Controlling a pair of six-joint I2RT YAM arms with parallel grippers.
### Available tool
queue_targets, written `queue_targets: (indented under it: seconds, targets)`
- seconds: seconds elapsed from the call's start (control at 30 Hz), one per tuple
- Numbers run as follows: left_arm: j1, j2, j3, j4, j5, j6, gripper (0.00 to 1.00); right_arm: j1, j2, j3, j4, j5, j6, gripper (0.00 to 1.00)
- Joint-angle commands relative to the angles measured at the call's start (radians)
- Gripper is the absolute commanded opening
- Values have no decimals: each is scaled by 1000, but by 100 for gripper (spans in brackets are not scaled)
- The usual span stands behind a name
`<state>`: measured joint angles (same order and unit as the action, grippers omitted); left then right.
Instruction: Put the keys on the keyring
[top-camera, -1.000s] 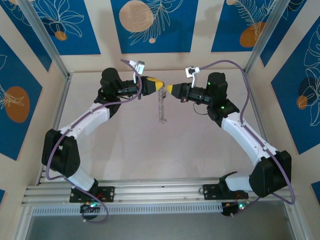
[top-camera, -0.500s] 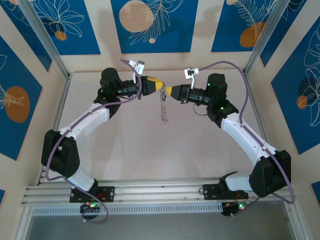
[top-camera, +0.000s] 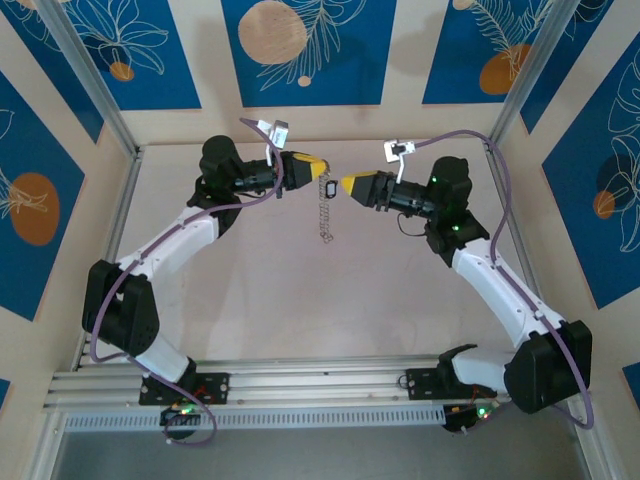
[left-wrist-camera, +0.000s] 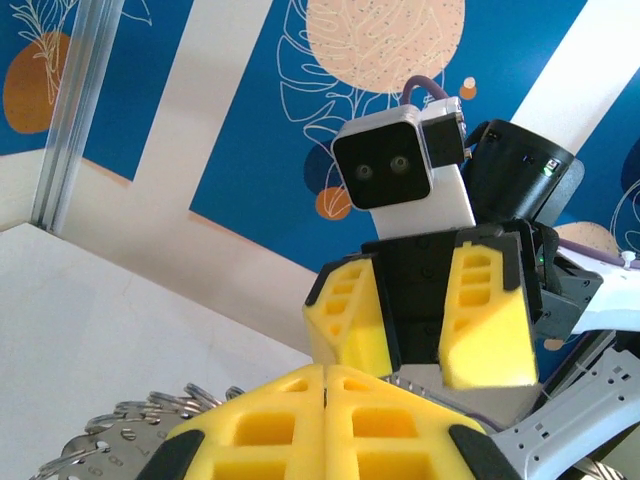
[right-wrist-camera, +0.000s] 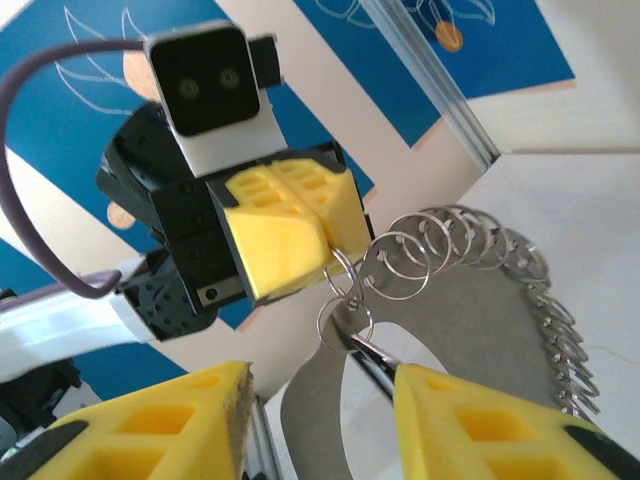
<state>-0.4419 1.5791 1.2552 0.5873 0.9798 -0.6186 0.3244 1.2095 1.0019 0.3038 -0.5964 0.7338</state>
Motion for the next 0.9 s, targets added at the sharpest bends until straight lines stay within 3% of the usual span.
queue_targets:
  seconds: [0.0,0.27,0.87]
  targets:
    - [-11,-38,-4,64,-19,4,0,-7,-7,-17,120,23,48,45]
    - [-15,-22,-15,142,-29,-59,0,19,74,-13,283,46,100,46]
    - [-23,-14,-14,155,-35,-72,0,67,149,7,320,46,99,40]
